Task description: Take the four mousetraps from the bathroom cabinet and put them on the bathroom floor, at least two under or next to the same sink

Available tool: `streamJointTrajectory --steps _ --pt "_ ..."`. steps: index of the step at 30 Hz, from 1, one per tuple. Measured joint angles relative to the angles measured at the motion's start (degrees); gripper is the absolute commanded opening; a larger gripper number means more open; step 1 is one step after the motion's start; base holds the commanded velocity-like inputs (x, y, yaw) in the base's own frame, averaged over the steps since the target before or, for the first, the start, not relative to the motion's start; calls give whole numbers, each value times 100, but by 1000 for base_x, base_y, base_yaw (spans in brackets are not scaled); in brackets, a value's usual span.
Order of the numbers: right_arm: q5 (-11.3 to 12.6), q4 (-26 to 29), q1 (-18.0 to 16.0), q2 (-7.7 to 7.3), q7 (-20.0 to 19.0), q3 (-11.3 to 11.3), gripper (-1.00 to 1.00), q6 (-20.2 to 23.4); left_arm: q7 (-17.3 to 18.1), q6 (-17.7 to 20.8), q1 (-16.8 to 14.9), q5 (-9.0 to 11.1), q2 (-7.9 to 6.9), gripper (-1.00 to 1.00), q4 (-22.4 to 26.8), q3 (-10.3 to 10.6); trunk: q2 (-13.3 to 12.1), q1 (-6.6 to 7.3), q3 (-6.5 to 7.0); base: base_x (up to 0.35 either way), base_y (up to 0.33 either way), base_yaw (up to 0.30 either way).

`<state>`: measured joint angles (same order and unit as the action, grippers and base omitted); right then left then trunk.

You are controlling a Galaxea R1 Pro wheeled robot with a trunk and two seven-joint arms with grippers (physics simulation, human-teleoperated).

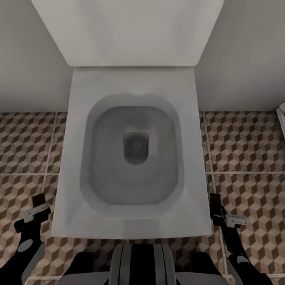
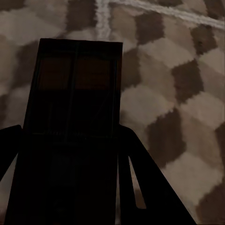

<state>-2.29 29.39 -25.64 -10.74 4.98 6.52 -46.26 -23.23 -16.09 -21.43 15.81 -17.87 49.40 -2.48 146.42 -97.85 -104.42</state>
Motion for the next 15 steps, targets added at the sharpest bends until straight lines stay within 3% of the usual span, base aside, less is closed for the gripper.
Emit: streamJointTrajectory --steps 3,15 --pt "-1 0 0 1 0 0 -100 2 0 0 0 0 8 -100 0 4 4 -8 -55 0 0 0" --pt "-5 0 0 -6 0 1 -100 0 0 0 0 3 6 -100 0 4 11 -20 -55 0 0 0"
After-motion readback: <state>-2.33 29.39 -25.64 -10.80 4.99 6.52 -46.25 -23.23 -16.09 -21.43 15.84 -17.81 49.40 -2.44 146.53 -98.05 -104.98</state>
